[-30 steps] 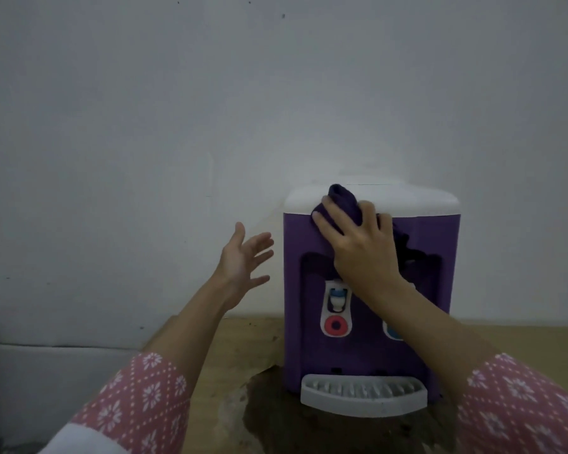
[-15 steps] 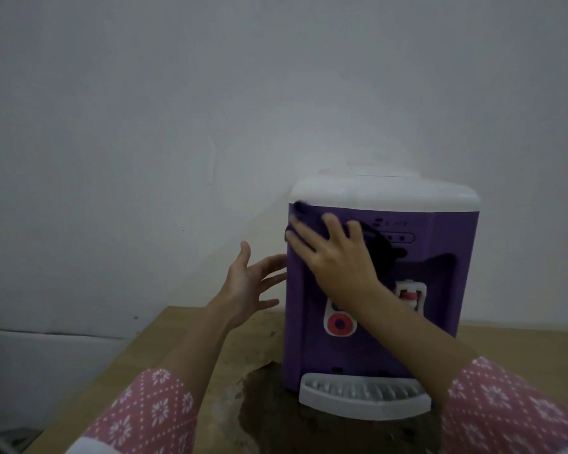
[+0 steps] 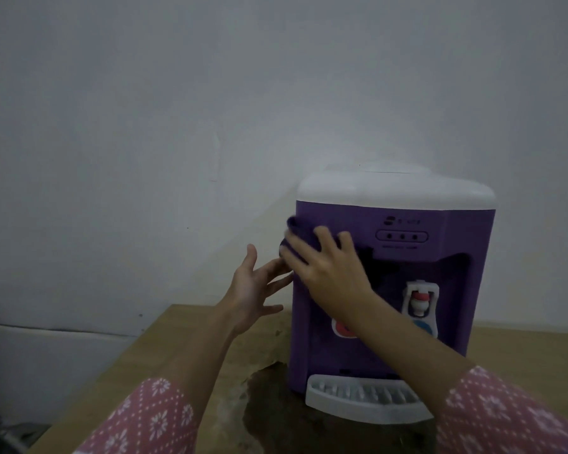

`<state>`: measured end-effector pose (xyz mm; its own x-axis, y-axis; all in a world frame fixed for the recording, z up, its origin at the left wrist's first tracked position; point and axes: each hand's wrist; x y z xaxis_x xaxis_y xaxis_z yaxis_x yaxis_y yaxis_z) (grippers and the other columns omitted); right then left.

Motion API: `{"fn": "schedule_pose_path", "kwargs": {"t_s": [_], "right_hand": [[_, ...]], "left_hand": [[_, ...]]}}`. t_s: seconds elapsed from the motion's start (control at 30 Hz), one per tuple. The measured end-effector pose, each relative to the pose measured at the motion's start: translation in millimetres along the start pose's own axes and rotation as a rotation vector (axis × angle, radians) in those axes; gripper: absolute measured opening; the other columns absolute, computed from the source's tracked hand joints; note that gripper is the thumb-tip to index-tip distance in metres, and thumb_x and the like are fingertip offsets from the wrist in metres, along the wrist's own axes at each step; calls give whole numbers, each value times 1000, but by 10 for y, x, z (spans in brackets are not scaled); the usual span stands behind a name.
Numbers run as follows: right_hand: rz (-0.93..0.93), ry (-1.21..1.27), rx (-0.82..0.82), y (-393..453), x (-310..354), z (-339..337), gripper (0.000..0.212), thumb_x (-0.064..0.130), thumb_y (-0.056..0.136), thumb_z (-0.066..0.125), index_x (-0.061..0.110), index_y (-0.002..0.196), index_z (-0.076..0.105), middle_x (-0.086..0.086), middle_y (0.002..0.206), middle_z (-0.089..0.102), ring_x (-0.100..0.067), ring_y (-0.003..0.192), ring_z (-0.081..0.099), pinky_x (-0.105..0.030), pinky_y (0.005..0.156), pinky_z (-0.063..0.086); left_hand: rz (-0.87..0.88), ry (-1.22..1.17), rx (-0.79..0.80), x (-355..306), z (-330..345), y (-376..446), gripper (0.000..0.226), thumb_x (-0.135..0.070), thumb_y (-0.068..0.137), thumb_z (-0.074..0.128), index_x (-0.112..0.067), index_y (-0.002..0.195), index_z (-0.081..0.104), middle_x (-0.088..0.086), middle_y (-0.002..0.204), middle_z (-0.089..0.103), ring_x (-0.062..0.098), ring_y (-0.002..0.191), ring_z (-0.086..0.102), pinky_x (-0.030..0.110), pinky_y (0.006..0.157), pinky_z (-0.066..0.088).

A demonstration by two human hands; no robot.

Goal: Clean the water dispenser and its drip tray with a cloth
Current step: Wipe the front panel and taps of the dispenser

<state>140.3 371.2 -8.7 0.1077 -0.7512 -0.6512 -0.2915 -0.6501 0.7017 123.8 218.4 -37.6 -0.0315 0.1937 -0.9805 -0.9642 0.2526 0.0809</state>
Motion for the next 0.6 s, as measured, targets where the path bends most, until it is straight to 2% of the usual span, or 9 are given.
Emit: {"fn": "schedule_pose_path", "kwargs": {"t_s": [0.07, 0.13, 0.27, 0.37, 0.43, 0.5, 0.6], "right_hand": [[-116, 5, 37, -80, 93, 33, 39, 34, 68, 69, 26, 106, 66, 7, 114, 65, -19, 99, 61, -33, 72, 50], [-93, -4, 34, -57, 82, 37, 36, 34, 69, 68, 26, 104, 66, 7, 113, 65, -18, 99, 61, -32, 73, 50], [195, -32, -37, 195, -100, -53, 49, 32, 64, 71, 27, 112, 63, 3, 125, 61, -22, 100, 61, -33, 73, 49], [416, -47, -102, 200, -267, -109, 55, 20, 65, 69, 26, 119, 59, -2, 130, 57, -27, 98, 57, -34, 70, 48], [508, -48, -157, 49, -294, -95, 57, 11, 66, 65, 25, 121, 58, -3, 131, 56, -28, 98, 45, -34, 69, 46], [469, -69, -208, -173, -258, -48, 55, 7, 68, 63, 23, 120, 60, -3, 129, 58, -27, 93, 38, -33, 66, 46], [281, -57, -230, -394, -293, -20, 45, 7, 75, 51, 21, 115, 65, -3, 125, 61, -28, 89, 38, -33, 64, 47]], "left_hand": [[-7, 1, -3, 3, -4, -3, 73, -67, 87, 0, -30, 129, 47, -10, 130, 47, 11, 118, 43, 53, 103, 27], [3, 0, -4, 8, 4, 3, 72, -67, 87, 0, -29, 131, 45, -10, 129, 47, 11, 118, 43, 53, 104, 26], [12, 31, -4, -6, 17, 12, 72, -66, 88, 0, -32, 110, 59, -10, 130, 52, 10, 118, 48, 57, 106, 23], [18, 77, -8, -15, 4, 0, 71, -65, 88, 0, -33, 111, 59, -8, 134, 51, 11, 122, 47, 57, 106, 24], [12, 98, 3, -37, 1, -15, 72, -65, 88, 0, -33, 112, 59, -7, 136, 50, 13, 124, 45, 57, 106, 24], [6, 109, 8, -60, 10, -31, 71, -65, 88, -1, -33, 110, 59, -7, 136, 50, 14, 125, 45, 57, 106, 25], [3, 98, -5, -65, 36, -49, 70, -65, 88, 0, -34, 108, 59, -7, 136, 49, 14, 123, 45, 56, 104, 26]]}}
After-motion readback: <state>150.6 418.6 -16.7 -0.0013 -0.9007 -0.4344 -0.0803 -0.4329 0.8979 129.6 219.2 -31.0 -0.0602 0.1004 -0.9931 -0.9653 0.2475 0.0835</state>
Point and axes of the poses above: each hand's wrist, its own y-axis towards the middle knuckle, its own z-axis out of the palm, x = y × z
